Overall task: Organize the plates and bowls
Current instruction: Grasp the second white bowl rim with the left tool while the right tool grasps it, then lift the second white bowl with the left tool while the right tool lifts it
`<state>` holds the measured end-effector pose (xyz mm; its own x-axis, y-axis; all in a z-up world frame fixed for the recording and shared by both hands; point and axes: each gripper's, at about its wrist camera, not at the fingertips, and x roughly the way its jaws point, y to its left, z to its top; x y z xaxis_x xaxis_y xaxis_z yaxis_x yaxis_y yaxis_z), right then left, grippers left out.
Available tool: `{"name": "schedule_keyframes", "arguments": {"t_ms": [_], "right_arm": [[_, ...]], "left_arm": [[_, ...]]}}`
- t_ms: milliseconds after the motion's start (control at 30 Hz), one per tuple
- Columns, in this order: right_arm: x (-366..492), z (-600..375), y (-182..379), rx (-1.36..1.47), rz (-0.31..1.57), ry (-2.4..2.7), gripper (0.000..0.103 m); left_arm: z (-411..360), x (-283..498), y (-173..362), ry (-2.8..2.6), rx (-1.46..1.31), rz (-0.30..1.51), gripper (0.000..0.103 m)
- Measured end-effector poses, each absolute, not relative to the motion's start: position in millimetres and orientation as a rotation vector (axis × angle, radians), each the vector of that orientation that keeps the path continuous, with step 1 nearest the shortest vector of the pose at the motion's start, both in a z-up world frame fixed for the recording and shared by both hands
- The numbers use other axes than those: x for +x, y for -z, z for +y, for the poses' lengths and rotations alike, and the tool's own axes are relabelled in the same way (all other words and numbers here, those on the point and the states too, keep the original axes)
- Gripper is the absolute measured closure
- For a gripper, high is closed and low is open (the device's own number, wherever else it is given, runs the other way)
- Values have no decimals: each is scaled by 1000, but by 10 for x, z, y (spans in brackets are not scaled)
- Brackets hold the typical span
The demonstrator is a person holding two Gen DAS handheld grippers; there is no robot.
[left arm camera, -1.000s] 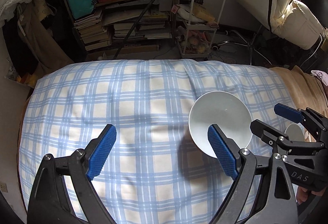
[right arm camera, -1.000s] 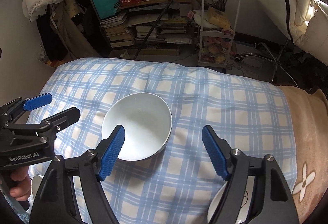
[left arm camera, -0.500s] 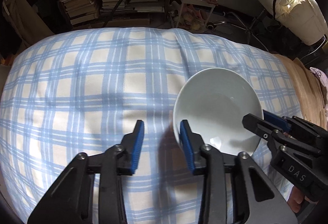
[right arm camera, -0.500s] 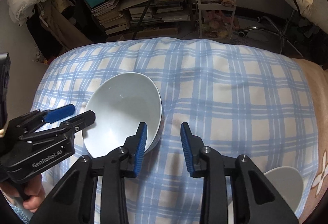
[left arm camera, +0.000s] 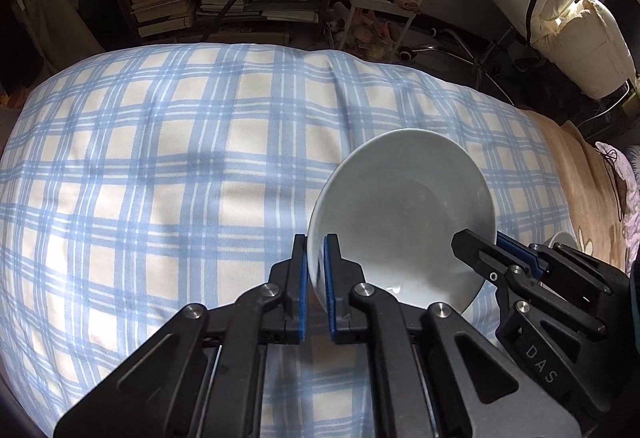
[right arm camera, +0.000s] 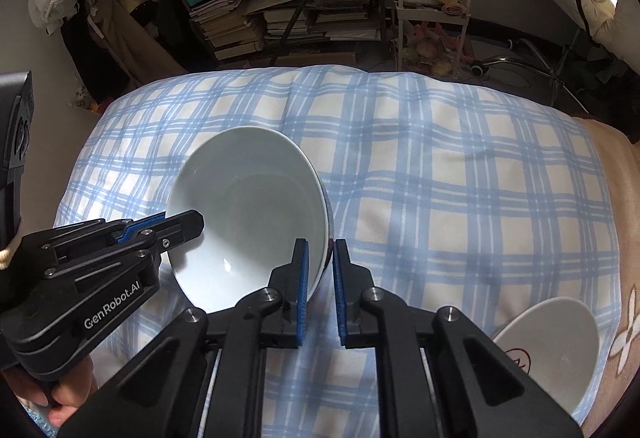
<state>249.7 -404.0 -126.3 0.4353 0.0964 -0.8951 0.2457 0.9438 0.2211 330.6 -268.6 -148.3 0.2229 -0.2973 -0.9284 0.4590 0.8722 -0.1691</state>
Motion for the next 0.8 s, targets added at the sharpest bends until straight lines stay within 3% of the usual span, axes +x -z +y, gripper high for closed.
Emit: {"name": "schedule_keyframes", "arguments": {"t_ms": [800], "right_arm": [[1886, -3435, 499, 308, 1026, 34, 90]], "left_arm": [[-1958, 2567, 709, 485, 155, 1182, 96]]}}
